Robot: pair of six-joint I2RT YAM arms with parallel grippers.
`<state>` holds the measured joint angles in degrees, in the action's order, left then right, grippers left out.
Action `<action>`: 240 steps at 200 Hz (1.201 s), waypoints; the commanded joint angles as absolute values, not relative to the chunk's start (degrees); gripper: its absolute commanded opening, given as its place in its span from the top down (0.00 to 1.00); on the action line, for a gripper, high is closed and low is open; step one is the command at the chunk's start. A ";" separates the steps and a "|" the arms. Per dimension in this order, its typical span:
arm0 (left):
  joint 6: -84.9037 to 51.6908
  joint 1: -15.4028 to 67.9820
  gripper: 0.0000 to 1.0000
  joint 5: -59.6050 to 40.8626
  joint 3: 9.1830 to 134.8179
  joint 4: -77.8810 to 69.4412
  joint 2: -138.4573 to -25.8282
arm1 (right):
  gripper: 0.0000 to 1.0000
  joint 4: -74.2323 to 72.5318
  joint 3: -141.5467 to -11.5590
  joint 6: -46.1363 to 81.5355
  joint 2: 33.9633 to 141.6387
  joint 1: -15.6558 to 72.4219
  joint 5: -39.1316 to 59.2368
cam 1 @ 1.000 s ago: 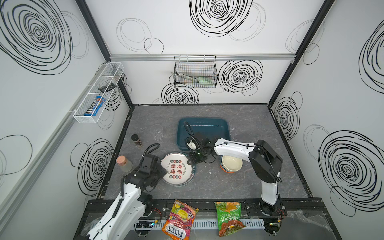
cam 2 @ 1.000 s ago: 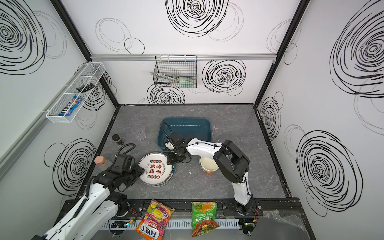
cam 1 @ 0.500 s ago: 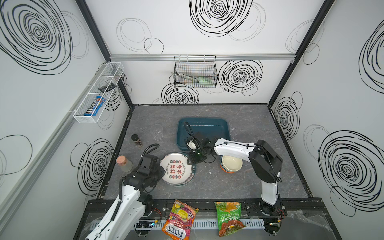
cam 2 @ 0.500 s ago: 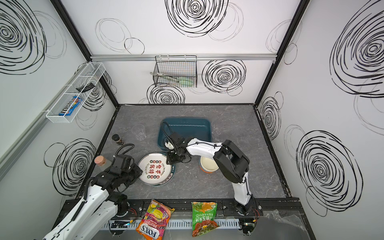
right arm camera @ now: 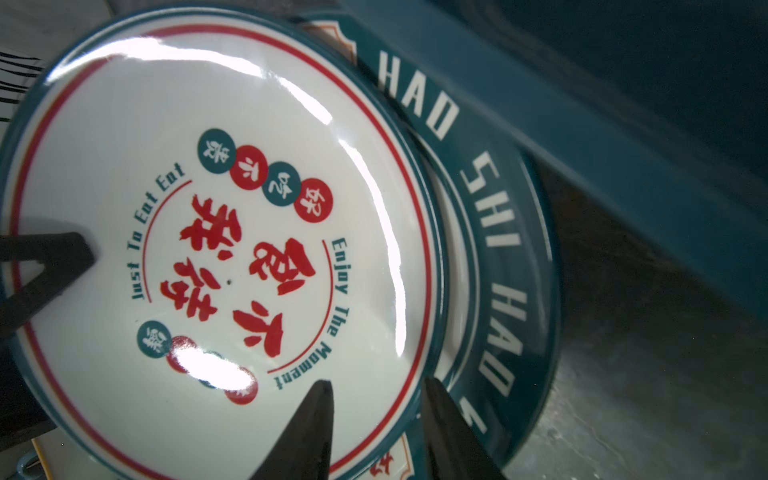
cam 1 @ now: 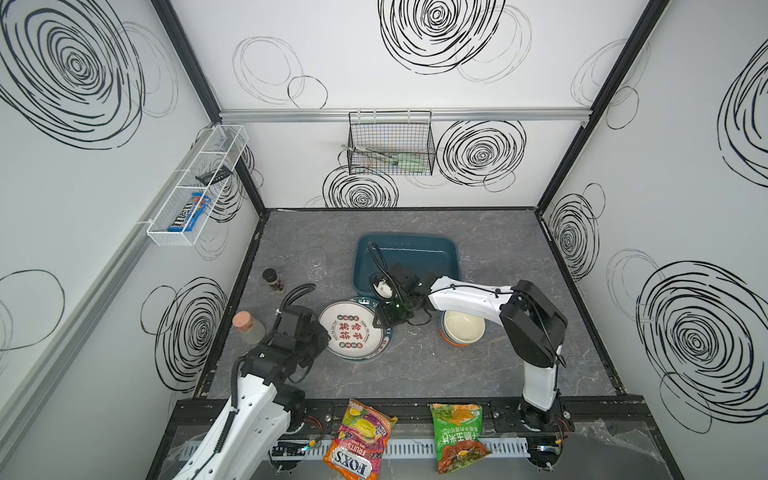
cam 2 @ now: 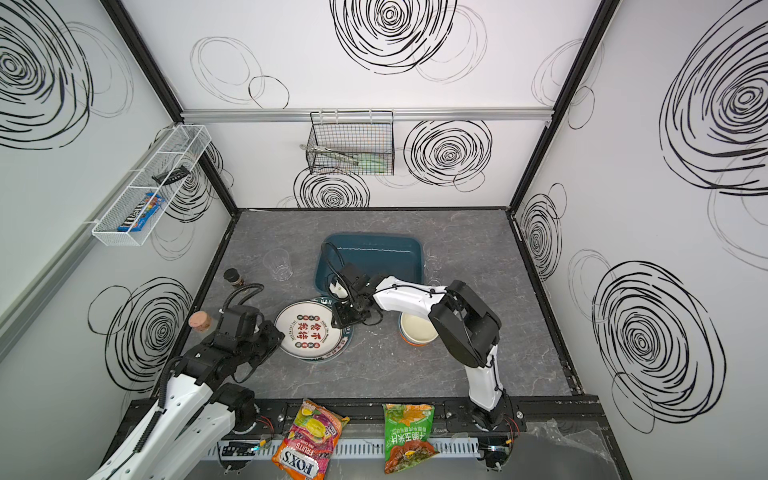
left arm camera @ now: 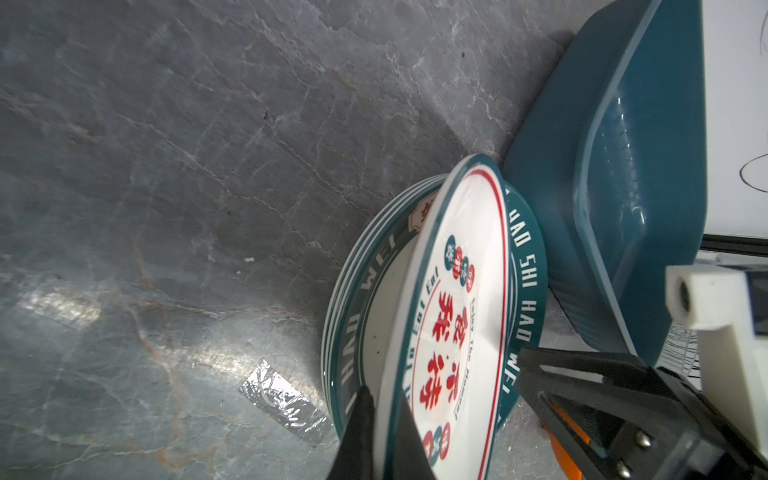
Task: Place the mixed dishes into the plastic bin
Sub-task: 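Lift the top plate off the stack with the right gripper, tilting it upright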
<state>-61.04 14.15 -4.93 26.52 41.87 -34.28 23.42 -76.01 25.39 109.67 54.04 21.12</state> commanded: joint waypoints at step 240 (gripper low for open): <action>-62.91 21.07 1.00 -15.39 35.59 18.14 -38.82 | 0.45 7.84 -55.44 33.76 78.46 32.56 38.93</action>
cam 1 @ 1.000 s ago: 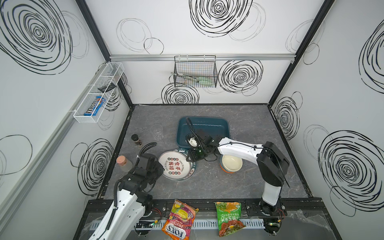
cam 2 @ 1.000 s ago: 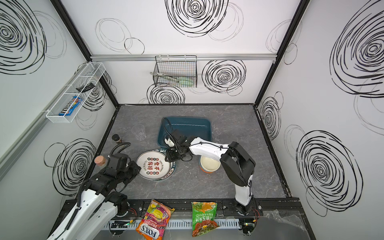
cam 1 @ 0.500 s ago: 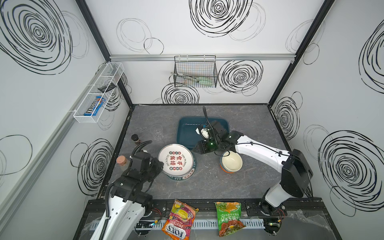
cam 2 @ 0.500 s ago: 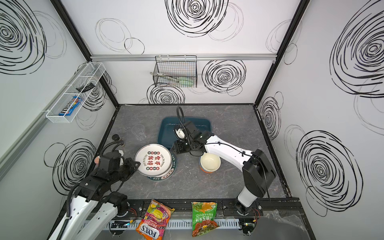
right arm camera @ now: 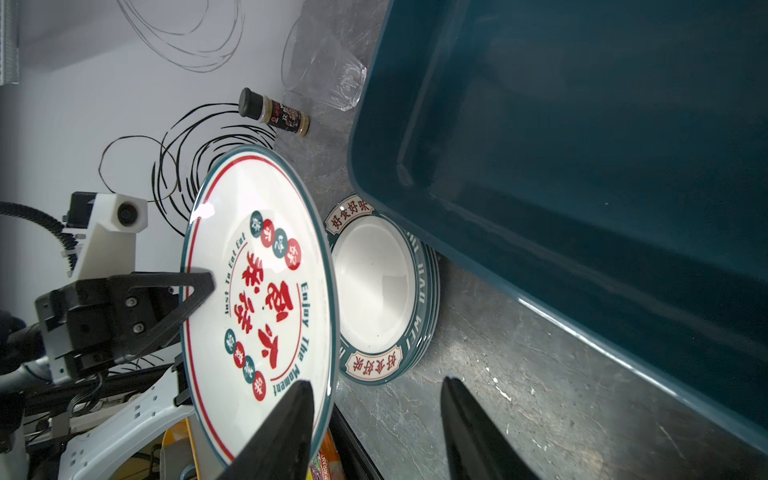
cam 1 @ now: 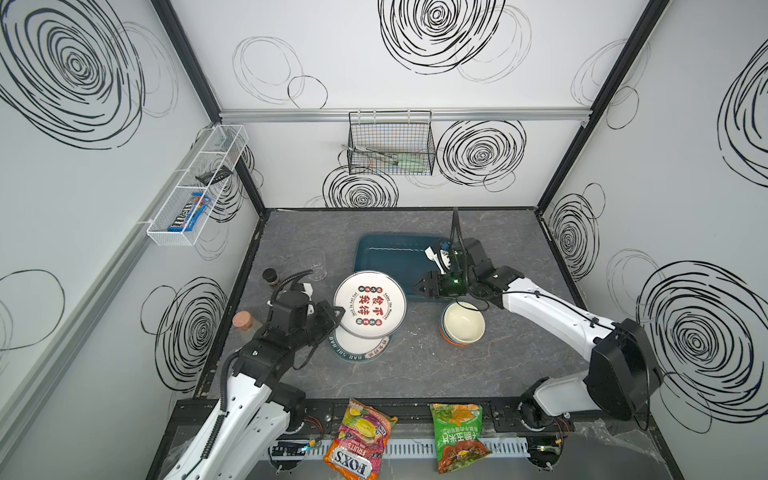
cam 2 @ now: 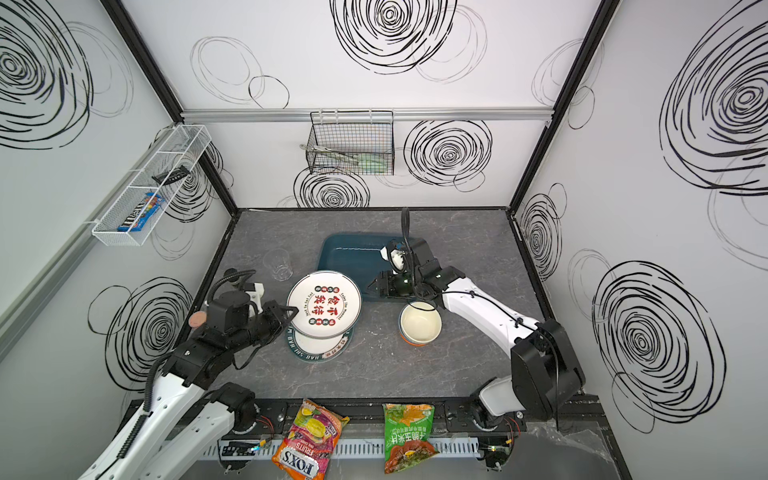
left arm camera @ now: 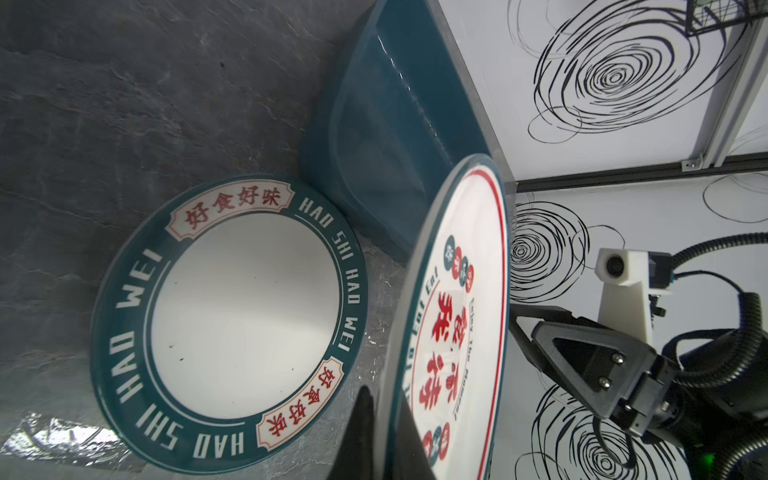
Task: Place the mixed dishes into the plastic bin
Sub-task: 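Lift the top plate off the stack with the right gripper, tilting it upright, then carry the plate over the teal bin and lower it inside with the right gripper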
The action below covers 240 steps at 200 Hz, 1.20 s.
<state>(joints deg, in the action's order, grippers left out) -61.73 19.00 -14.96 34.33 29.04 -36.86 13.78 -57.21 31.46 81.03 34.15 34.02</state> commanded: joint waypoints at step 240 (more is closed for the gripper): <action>-66.59 25.89 0.76 -17.80 35.07 -0.40 -50.22 | 0.96 3.28 -53.59 36.29 78.74 27.81 44.23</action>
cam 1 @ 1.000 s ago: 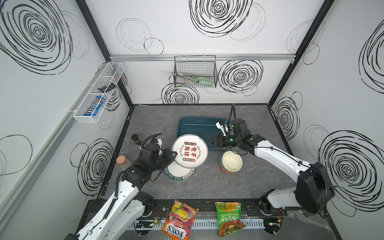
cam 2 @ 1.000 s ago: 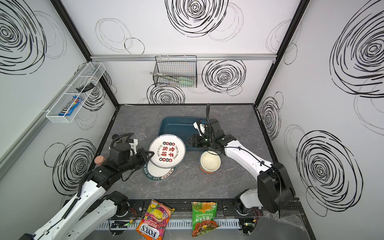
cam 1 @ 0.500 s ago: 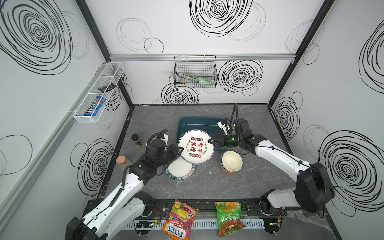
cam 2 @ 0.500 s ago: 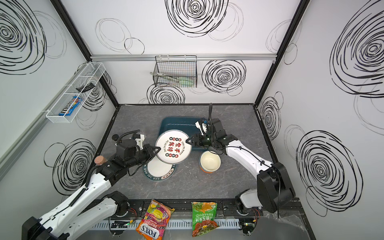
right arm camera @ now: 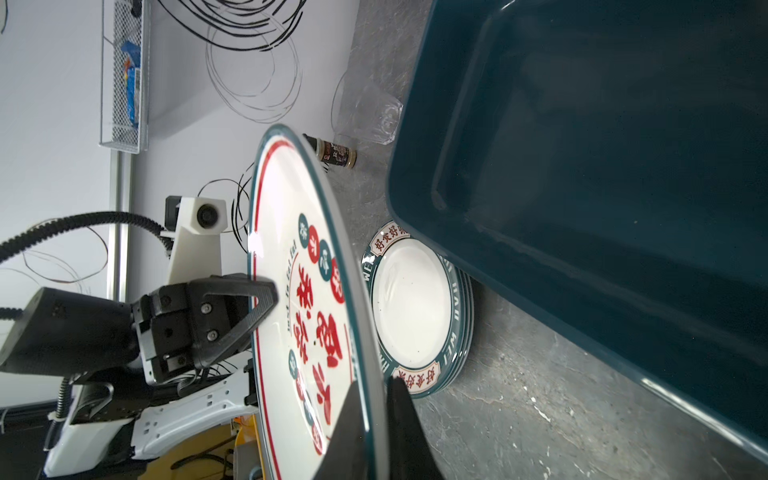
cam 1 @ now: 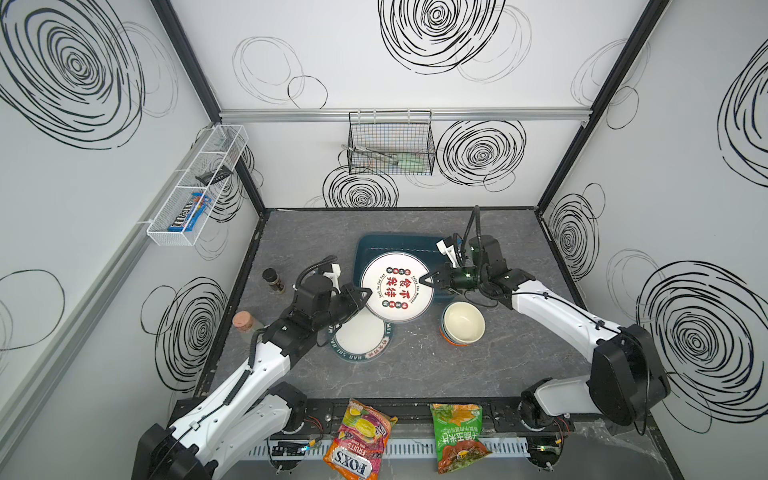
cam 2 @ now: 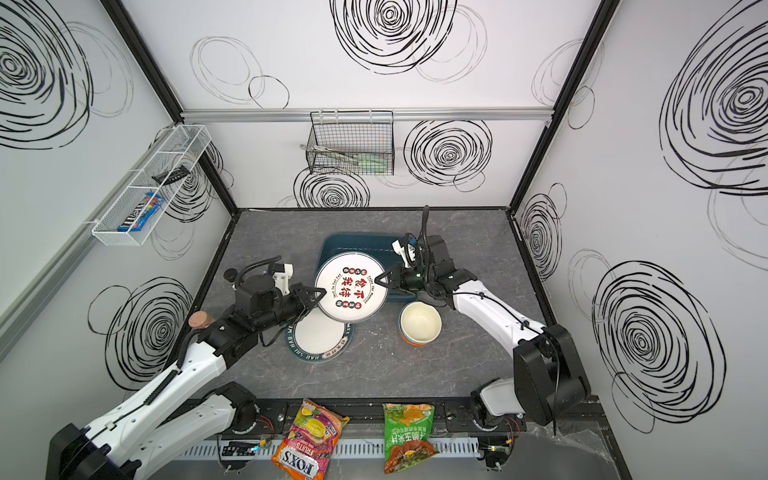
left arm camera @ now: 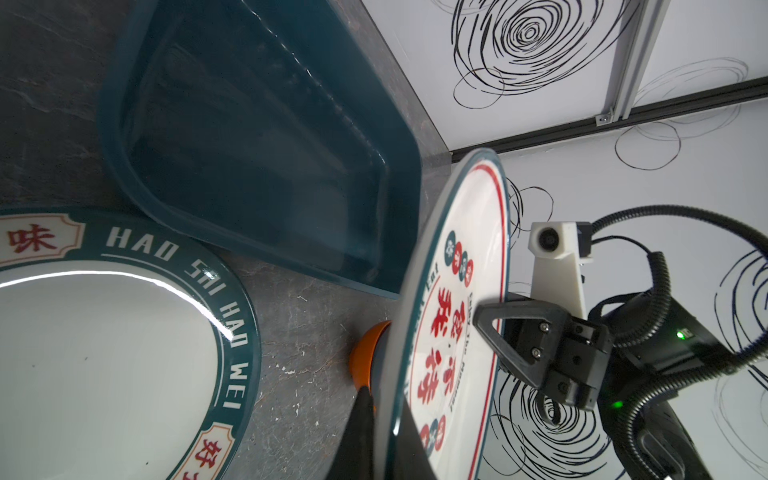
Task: Place the mixed dishes into the plastic bin
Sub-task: 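Carry the plate over the teal bin and lower it inside with the right gripper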
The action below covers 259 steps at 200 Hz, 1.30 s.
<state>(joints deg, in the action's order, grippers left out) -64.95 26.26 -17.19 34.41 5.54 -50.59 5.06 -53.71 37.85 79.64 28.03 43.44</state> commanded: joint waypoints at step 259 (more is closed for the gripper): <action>-62.04 18.27 0.30 -14.51 27.62 17.54 -36.40 | 1.00 2.49 -77.31 44.59 109.86 26.55 31.17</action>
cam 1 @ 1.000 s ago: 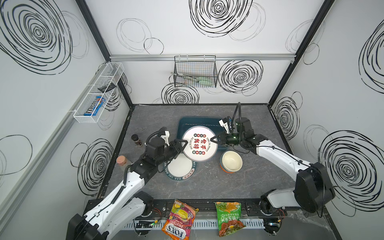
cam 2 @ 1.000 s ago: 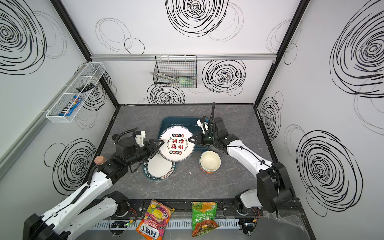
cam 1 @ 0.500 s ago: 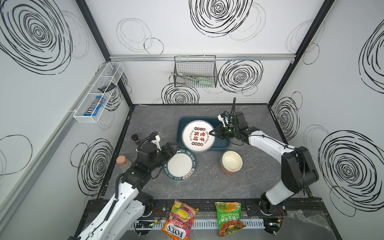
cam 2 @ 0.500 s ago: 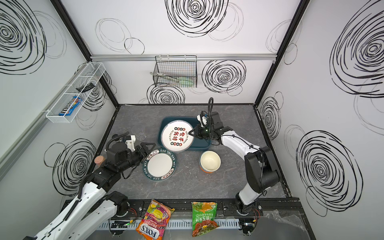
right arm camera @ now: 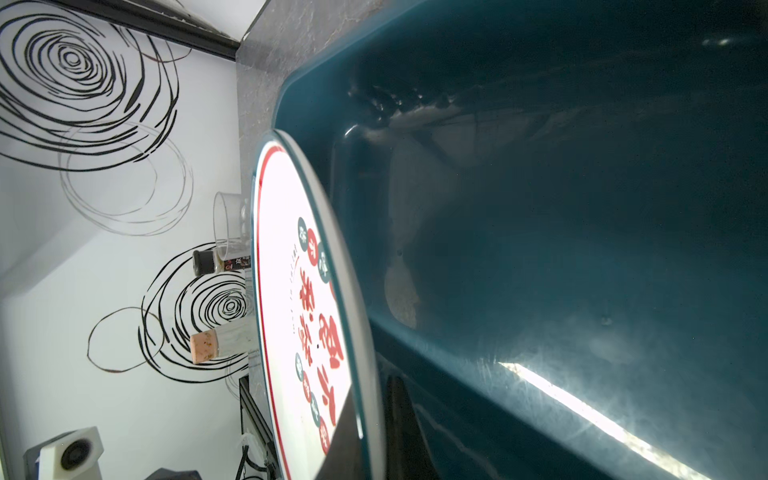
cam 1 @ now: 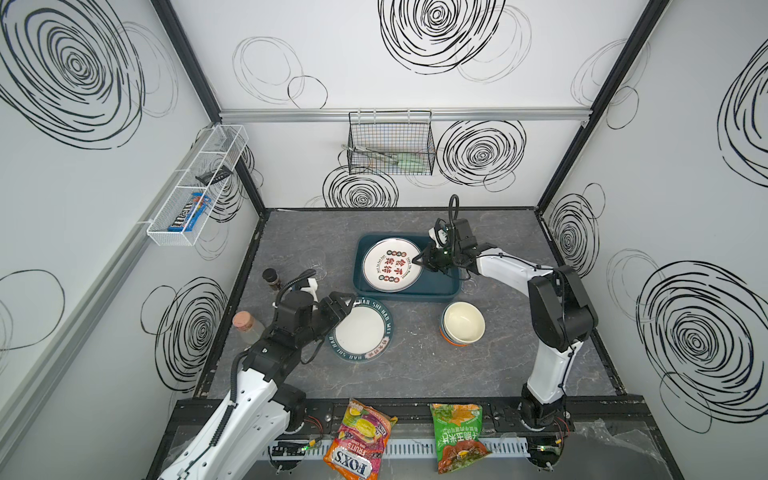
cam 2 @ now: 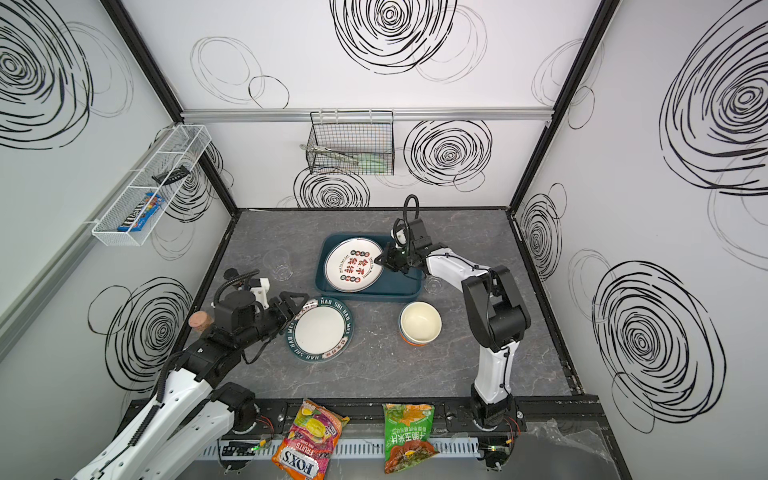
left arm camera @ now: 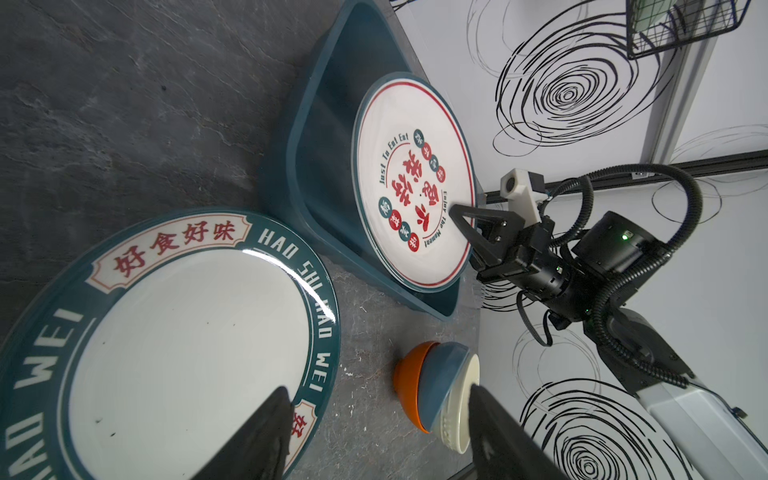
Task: Place the mixed dishes into the plastic bin
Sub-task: 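Carry the plate over the teal bin and lower it inside with the right gripper, then press the printed white plate flat into the teal bin with the right gripper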
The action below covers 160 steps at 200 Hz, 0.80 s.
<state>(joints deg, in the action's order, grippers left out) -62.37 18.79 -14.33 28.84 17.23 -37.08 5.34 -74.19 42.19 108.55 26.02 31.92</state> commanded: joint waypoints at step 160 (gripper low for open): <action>-62.65 17.58 0.29 -15.56 26.04 17.67 -36.56 | 0.99 -0.04 -80.31 46.85 118.91 28.16 29.31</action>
<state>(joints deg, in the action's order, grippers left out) -62.39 18.20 -15.25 26.76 18.81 -36.58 3.40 -78.30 46.09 117.95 27.81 28.60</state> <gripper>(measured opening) 0.711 0.086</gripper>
